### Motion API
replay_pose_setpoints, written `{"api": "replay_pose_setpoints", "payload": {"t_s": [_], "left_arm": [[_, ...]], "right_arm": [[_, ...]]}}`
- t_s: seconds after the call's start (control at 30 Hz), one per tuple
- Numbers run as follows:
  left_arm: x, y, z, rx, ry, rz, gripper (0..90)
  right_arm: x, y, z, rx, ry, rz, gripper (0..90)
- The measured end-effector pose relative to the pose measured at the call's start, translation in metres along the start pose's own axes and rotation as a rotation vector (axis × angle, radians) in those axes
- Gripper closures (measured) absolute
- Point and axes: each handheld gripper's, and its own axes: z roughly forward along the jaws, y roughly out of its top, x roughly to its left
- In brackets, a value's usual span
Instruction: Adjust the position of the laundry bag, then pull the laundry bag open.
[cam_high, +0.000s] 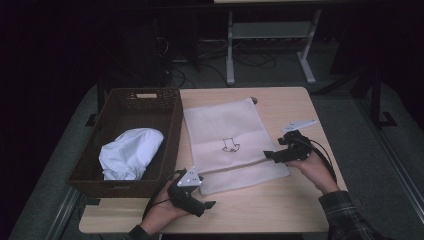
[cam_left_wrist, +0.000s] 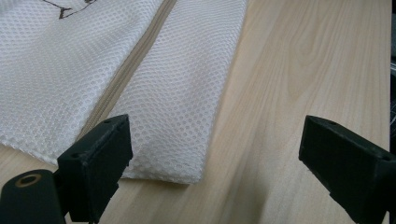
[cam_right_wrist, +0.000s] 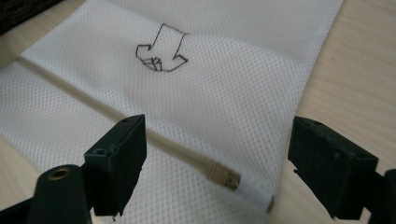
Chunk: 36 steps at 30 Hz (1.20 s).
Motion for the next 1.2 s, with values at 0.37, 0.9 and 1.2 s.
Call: {"api": "replay_pose_setpoints", "payload": {"t_s": [0.37,0.9,1.2], "left_arm": [[0.000,0.000,0.000,0.000,-0.002,0.001,9.2],[-0.001,0.000,-0.001,-0.004,0.008,0.000,9.1],[-0.002,0.001,-0.001,-0.001,0.009,0.004,9.1]], "right_arm": [[0.004,-0.029,-0.019,-0.013,0.014,-0.014,18.7],[-0.002,-0.065,-0.022,-0.002,0.048,-0.034,19.3],[-0.015,-0.066,-0.014,0.016,0.055,-0.037,17.4]]}}
